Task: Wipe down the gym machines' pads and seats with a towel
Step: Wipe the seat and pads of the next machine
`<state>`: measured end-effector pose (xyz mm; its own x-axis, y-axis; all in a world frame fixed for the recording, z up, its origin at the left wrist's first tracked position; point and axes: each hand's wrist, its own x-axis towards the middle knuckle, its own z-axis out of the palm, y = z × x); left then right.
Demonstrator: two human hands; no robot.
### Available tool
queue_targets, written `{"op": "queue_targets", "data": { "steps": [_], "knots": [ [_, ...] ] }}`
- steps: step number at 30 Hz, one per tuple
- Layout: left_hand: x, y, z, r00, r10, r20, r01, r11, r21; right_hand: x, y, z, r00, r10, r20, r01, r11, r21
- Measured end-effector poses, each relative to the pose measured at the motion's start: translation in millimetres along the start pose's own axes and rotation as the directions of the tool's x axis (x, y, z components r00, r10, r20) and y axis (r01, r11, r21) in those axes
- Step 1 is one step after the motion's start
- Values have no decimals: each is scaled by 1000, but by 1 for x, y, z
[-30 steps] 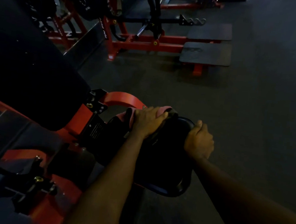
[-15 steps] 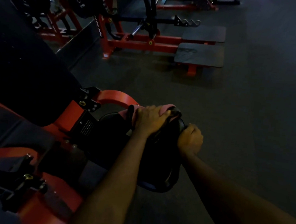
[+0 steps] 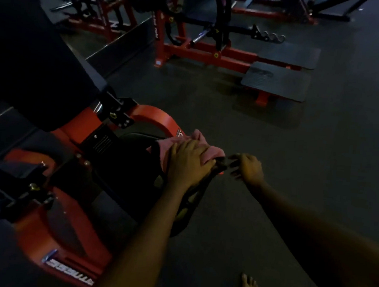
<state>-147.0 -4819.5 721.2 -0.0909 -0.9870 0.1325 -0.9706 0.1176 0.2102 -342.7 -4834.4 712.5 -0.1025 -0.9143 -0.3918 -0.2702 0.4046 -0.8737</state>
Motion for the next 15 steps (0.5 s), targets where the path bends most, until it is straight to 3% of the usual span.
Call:
{"op": "queue_targets", "data": {
  "steps": [3, 8, 12, 15],
  "knots": [
    [-25, 10, -2, 994, -104, 35, 104, 995, 6, 15, -20, -2, 994, -49, 99, 47, 999, 23],
    [13, 43, -8, 899, -410, 154, 402, 912, 84, 38, -32, -6, 984, -158, 85, 155, 987, 39],
    [-8, 63, 6, 921, -384, 62, 374, 919, 122, 52, -27, -19, 984, -164, 70, 164, 986, -4],
    [-54, 74, 20, 956, -290, -47, 292, 913, 287, 57, -23, -13, 980, -150, 134, 160, 985, -66]
  ]
}}
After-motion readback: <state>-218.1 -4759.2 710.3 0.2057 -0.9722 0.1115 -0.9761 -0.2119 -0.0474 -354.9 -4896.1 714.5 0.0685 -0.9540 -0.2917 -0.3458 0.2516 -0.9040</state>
